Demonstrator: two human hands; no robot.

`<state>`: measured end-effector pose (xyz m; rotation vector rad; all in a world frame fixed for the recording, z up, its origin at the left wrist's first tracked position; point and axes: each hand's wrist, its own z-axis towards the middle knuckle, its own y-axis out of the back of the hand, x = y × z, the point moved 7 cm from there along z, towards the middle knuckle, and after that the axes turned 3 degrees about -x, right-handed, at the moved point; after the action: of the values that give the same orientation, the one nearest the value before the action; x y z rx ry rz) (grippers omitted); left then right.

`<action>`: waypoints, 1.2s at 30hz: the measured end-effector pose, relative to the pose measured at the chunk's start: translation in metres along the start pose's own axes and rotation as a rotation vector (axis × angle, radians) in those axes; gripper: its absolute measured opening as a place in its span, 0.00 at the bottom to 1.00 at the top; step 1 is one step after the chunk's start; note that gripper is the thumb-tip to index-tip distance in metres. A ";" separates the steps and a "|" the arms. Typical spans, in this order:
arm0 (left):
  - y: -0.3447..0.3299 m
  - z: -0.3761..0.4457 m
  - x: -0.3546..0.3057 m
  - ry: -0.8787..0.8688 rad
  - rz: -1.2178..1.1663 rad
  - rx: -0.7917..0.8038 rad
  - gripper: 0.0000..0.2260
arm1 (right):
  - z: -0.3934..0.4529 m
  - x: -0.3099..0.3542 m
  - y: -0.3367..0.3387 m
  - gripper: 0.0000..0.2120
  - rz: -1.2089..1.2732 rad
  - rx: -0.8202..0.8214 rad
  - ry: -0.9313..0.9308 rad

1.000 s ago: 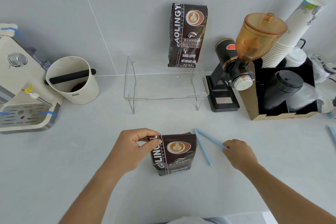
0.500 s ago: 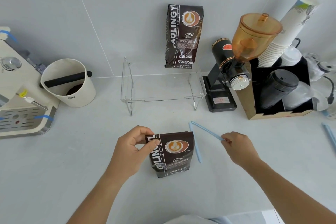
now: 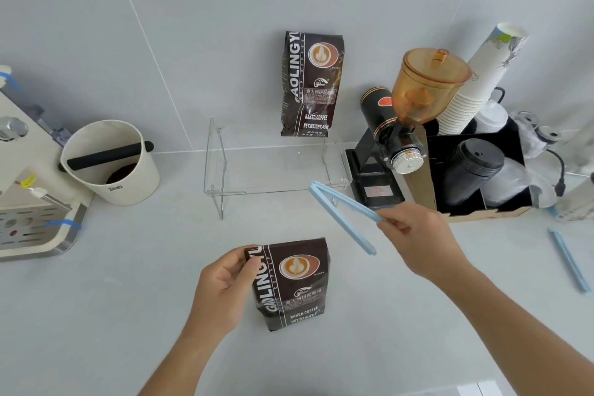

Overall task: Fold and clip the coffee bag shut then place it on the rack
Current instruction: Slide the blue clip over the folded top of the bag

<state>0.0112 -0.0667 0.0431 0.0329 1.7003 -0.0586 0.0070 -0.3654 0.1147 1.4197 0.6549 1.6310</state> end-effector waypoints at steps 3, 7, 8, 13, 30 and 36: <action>-0.002 0.000 -0.002 -0.011 0.000 -0.001 0.11 | 0.004 0.023 0.006 0.06 0.062 0.001 0.071; -0.005 0.006 -0.006 -0.046 -0.002 0.029 0.13 | 0.009 0.047 0.002 0.06 0.095 0.071 0.197; -0.007 0.008 -0.008 -0.051 0.001 0.050 0.13 | 0.009 0.051 0.001 0.07 0.097 0.092 0.223; -0.013 0.016 -0.008 -0.032 0.017 0.107 0.10 | 0.016 0.071 -0.010 0.08 0.061 0.192 0.330; -0.006 0.007 0.002 0.033 -0.012 0.098 0.08 | 0.020 0.088 -0.038 0.08 -0.011 0.353 0.442; -0.004 0.004 0.002 0.040 -0.066 0.030 0.09 | 0.016 0.092 -0.042 0.08 -0.015 0.401 0.488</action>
<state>0.0151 -0.0707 0.0410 0.0008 1.7405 -0.1333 0.0346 -0.2678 0.1313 1.2769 1.3294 1.9256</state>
